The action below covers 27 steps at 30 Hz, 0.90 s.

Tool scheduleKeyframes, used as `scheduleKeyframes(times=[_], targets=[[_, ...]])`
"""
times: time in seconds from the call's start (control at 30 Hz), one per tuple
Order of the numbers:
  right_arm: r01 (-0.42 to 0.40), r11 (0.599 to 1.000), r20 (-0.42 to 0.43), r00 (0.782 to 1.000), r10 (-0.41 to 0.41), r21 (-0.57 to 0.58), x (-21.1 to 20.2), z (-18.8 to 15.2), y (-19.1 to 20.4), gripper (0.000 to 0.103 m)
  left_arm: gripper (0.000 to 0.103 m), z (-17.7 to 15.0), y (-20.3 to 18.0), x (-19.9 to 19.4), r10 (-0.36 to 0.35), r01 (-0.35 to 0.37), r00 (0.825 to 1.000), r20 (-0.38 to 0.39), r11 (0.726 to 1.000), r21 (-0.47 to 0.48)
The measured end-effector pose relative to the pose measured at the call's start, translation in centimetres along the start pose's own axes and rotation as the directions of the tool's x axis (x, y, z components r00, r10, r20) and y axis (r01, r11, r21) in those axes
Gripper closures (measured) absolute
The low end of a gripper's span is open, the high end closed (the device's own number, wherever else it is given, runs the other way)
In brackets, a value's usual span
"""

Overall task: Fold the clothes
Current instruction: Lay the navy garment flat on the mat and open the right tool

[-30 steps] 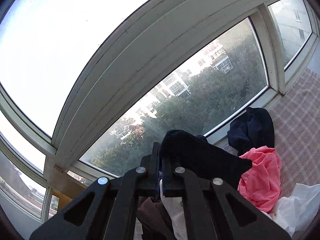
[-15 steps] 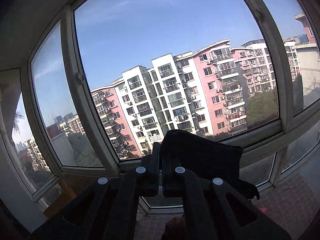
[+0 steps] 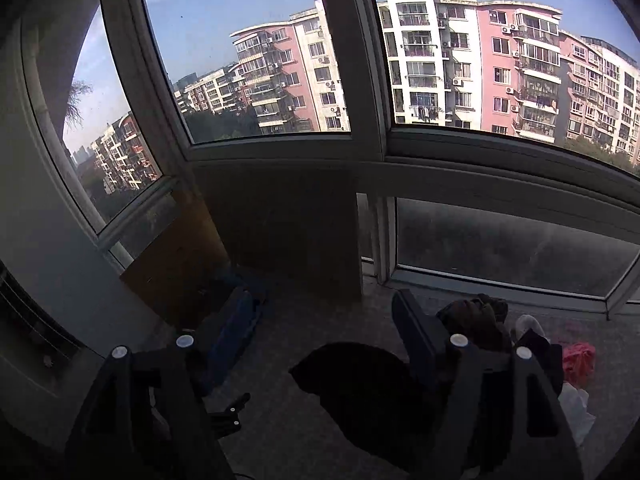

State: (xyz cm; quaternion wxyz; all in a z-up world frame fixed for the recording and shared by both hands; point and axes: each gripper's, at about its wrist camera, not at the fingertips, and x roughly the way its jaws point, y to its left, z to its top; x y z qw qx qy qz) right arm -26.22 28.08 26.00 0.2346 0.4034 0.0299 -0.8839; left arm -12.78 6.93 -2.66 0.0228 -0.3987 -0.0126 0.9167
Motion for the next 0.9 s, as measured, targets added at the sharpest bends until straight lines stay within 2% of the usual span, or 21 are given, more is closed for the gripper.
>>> scheduleKeyframes(times=[0.07, 0.17, 0.23, 0.3, 0.33, 0.37, 0.43, 0.53, 0.6, 0.67, 0.77, 0.8, 0.83, 0.87, 0.9], targets=[[0.039, 0.999, -0.073, 0.997, -0.038, 0.011, 4.7, -4.5, -1.5, 0.031, 0.028, -1.0, 1.1, 0.4, 0.03, -0.029, 0.999, -0.022, 0.999, 0.032], [0.141, 0.983, -0.166, 0.979, -0.122, 0.113, 8.3, -12.0, -6.8, 0.031, 0.028, -2.1, 1.0, 2.5, 0.045, -0.038, 0.997, -0.064, 0.995, 0.095], [0.266, 0.949, -0.247, 0.944, -0.22, 0.172, 10.1, -17.2, -11.5, 0.031, 0.028, -2.8, -0.3, 4.5, 0.028, -0.014, 0.994, -0.104, 0.991, 0.135], [0.393, 0.887, -0.349, 0.888, -0.299, 0.242, 11.9, -22.0, -16.3, 0.031, 0.028, -3.5, -2.2, 6.5, 0.004, 0.021, 0.989, -0.145, 0.985, 0.172], [0.395, 0.863, -0.378, 0.886, -0.268, 0.315, 12.5, -24.2, -18.3, 0.031, 0.028, -3.8, -3.2, 7.6, -0.007, 0.039, 0.986, -0.166, 0.981, 0.19], [0.378, 0.836, -0.395, 0.893, -0.216, 0.397, 12.9, -26.3, -20.2, 0.031, 0.028, -4.1, -4.1, 8.6, -0.018, 0.057, 0.982, -0.187, 0.976, 0.208], [0.344, 0.759, -0.415, 0.904, -0.107, 0.553, 13.9, -30.6, -24.0, 0.031, 0.028, -4.8, -6.0, 10.7, -0.038, 0.094, 0.973, -0.229, 0.966, 0.242], [0.319, 0.69, -0.396, 0.917, -0.051, 0.65, 15.1, -32.9, -26.1, 0.031, 0.028, -5.7, -8.9, 13.8, -0.064, 0.152, 0.954, -0.291, 0.946, 0.288], [0.281, 0.682, -0.366, 0.93, -0.02, 0.676, 16.2, -32.7, -26.7, 0.031, 0.028, -5.5, -10.7, 15.0, -0.086, 0.185, 0.948, -0.308, 0.933, 0.308], [0.242, 0.687, -0.342, 0.94, 0.01, 0.685, 17.6, -32.1, -26.9, 0.031, 0.028, -5.0, -12.4, 16.4, -0.078, 0.184, 0.949, -0.306, 0.924, 0.334], [0.26, 0.729, -0.349, 0.937, -0.031, 0.633, 18.8, -31.3, -26.3, 0.034, 0.028, -4.4, -15.0, 18.5, -0.067, 0.183, 0.95, -0.304, 0.91, 0.372], [0.26, 0.739, -0.351, 0.936, -0.034, 0.622, 18.7, -31.3, -26.1, 0.057, 0.032, -4.5, -15.5, 19.1, -0.073, 0.195, 0.949, -0.308, 0.901, 0.388], [0.252, 0.746, -0.348, 0.937, -0.029, 0.616, 18.5, -31.4, -25.9, 0.091, 0.039, -4.5, -15.9, 19.6, -0.079, 0.207, 0.947, -0.312, 0.892, 0.403], [0.245, 0.753, -0.346, 0.938, -0.024, 0.61, 18.3, -31.5, -25.7, 0.097, 0.067, -4.5, -16.4, 20.1, -0.085, 0.219, 0.945, -0.316, 0.882, 0.417], [0.231, 0.754, -0.328, 0.944, -0.023, 0.614, 17.3, -31.8, -25.5, 0.097, 0.094, -4.7, -16.1, 20.0, -0.106, 0.244, 0.937, -0.333, 0.88, 0.407]])
